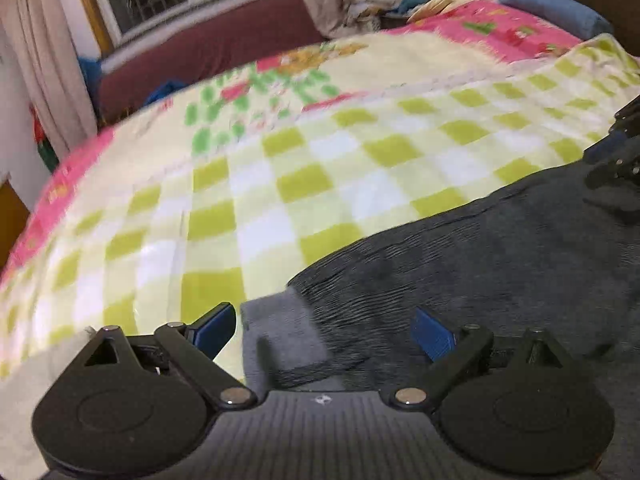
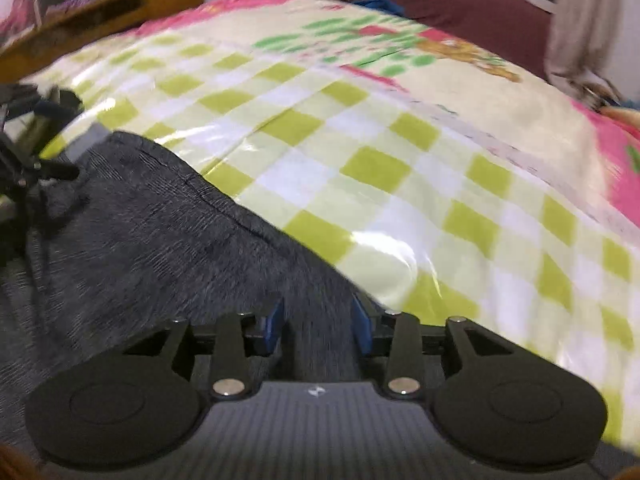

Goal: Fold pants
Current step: 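Grasp one trouser hem with the left gripper while the right gripper grasps the other hem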

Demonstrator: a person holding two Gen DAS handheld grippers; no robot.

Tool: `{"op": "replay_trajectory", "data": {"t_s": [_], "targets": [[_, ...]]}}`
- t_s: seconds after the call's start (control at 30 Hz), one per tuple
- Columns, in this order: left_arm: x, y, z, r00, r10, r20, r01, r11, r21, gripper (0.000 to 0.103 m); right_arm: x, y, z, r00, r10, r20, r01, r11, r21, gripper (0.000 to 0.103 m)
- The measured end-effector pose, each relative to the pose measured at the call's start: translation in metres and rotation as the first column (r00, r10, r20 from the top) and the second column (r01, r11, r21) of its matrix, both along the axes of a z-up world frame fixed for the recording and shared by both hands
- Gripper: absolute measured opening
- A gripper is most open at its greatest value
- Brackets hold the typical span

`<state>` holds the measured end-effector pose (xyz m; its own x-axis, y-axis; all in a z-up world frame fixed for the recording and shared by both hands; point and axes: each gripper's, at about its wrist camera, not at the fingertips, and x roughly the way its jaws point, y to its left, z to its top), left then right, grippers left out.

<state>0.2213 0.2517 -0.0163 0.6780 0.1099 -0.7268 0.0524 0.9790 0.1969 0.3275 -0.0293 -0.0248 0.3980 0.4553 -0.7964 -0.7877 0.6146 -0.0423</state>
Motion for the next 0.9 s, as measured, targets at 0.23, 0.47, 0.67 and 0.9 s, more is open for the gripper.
{"op": "replay_trajectory", "data": {"t_s": [0.23, 0.47, 0.67, 0.9], "targets": [[0.019, 0.025, -0.02, 0.998, -0.029, -0.056, 0.024, 0.995, -0.097, 0.103, 0.028, 0.031, -0.026, 0.995, 0.09, -0.046, -0.093, 0.992, -0.085, 0.054], [0.022, 0.026, -0.026, 0.997, -0.036, -0.066, 0.03, 0.995, -0.092, 0.103, 0.023, 0.031, -0.023, 0.989, 0.131, -0.073, -0.139, 0.983, -0.117, 0.048], [0.03, 0.027, -0.026, 0.996, 0.002, -0.086, -0.007, 0.998, -0.061, 0.08, 0.013, 0.041, -0.025, 0.994, 0.1, -0.045, -0.106, 0.985, -0.137, 0.012], [0.018, 0.017, 0.002, 0.999, 0.004, -0.044, -0.004, 1.0, 0.004, 0.053, -0.012, 0.027, 0.02, 0.998, 0.055, 0.04, -0.051, 0.994, -0.094, 0.002]]}}
